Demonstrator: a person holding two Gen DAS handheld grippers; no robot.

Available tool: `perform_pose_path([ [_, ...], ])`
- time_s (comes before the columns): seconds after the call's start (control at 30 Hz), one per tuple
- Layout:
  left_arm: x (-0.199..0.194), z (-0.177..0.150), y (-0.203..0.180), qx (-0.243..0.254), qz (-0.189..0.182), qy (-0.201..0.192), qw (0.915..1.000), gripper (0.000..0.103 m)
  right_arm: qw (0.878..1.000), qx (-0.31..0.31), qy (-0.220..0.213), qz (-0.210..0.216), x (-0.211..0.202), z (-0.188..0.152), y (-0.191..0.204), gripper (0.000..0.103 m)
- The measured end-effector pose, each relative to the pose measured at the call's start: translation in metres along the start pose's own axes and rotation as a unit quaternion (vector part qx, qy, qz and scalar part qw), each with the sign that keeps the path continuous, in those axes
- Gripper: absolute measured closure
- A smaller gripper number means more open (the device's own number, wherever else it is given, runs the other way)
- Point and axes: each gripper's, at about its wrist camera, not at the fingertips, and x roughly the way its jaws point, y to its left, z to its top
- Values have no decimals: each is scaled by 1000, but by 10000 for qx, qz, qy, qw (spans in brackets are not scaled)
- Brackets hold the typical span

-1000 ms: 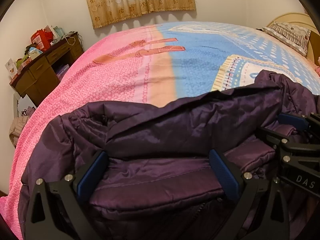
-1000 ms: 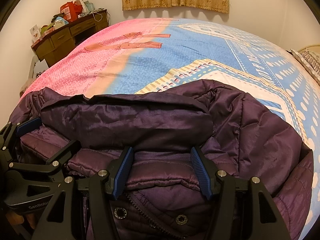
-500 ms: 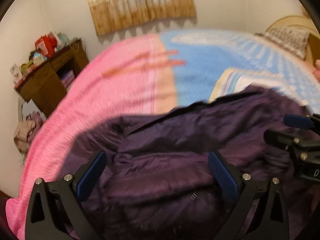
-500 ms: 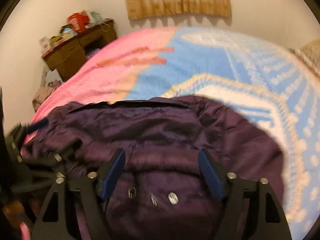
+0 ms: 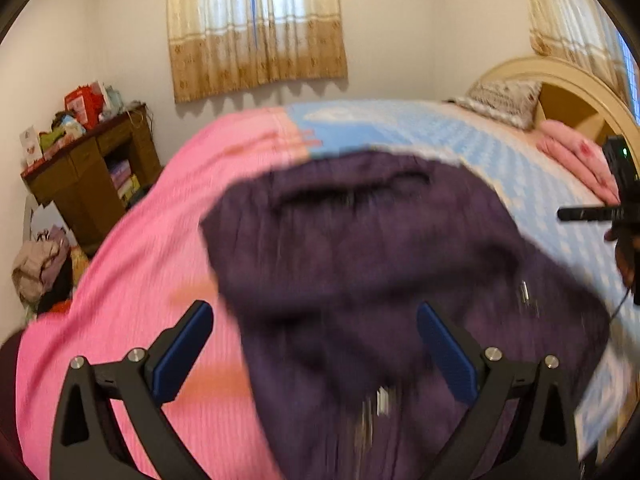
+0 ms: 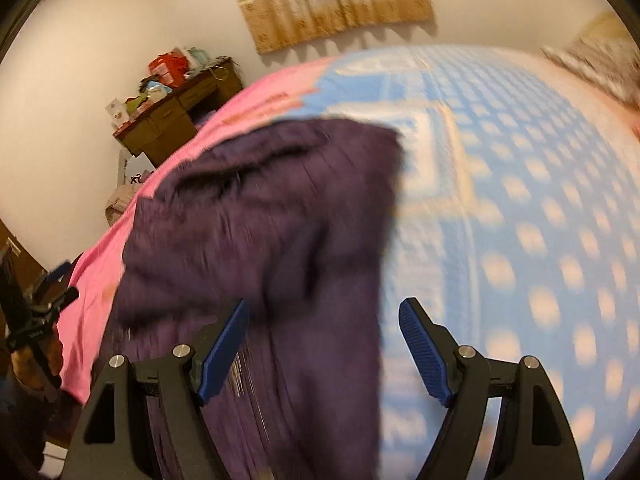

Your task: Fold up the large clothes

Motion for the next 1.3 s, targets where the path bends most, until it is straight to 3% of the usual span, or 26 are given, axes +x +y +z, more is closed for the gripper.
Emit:
perform_pose_path([
  [0.17,-23,-65,3,-347,-256,358,9984,0,9993,263,256,-58,-31,-73,-22,25],
  [0.33,-20,-106,-7,-594,-513,639,9949,0,9989,306,345,109,-29,-111,-19,25],
  [0.5,-6,-121,-14,-979,-722,650,9904,0,9994,327,7,148,-17,-118,-13,25],
  [0.63,3,-125,-10,-1361,-974,687,9835,6,9982,352,-45,484,-10,-122,-4,26],
  [0.77,6,-128,-14,-1212,-909,607,9866,6,9988,240,-56,428,-9,-128,3,33],
  [0.83,8,-128,-14,-1248,-936,514,9864,6,9985,291,-89,452,-9,-128,1,41],
  [0.87,9,-128,-15,-1219,-913,496,9871,7,9980,387,-115,477,-10,-128,-3,54],
  [1.0,3,-128,-17,-1197,-1055,468,9861,26,9954,580,-152,743,-13,-133,-9,58],
  [1.23,9,-131,-20,-1270,-862,365,9875,19,9923,817,-142,915,-9,-130,-15,60],
  [1.27,7,-130,-23,-1181,-785,348,9893,28,9905,898,-132,1036,-11,-131,-16,64],
  [1.3,5,-129,-23,-1134,-734,324,9903,46,9889,944,-144,1139,-14,-133,-16,66],
])
